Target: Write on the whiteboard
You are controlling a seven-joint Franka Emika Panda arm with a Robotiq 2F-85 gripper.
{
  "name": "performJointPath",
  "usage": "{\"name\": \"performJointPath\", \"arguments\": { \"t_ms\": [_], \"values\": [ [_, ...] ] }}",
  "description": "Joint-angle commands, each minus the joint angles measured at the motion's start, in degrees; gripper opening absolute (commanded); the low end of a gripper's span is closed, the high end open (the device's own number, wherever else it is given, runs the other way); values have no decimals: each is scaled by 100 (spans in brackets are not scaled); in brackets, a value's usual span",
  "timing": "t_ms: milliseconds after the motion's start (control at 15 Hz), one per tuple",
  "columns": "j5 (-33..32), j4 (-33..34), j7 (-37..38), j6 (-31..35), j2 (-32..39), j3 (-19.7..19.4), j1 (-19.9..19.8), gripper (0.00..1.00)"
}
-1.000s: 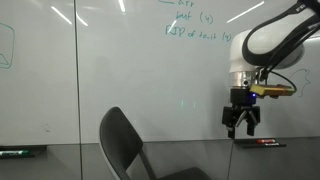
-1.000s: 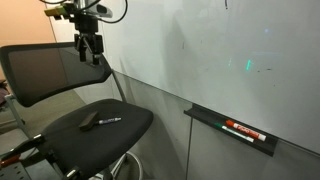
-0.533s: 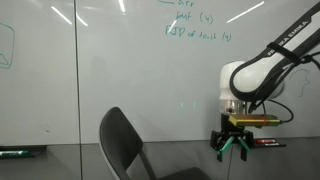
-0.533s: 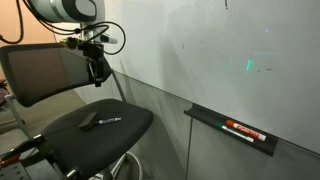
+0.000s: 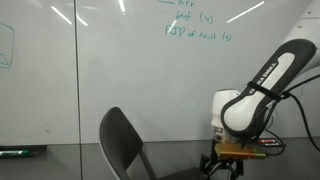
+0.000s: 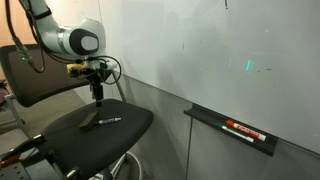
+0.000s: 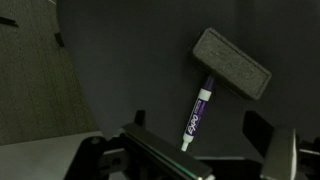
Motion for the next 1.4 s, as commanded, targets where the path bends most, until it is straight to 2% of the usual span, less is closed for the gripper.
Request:
{"name": "performJointPath", "arguments": {
  "t_ms": [0,267,533,600,733,1200,1267,1333],
  "values": [
    [43,572,146,268,811,-204,417,100],
    [-52,1044,440,445,1354,-637,896,100],
    [194,1370,478,714,1807,-696,929,100],
    [299,1421,437,762,1913,-626,884,100],
    [219,1493,590,774,2079,-824,1110,100],
    [275,1677,731,1441,2640,-1051,1436,100],
    [280,1644,784,1587,2664,-1116,1527,100],
    [220,1617,941,1738,2686,-1342,1790,100]
  ]
}}
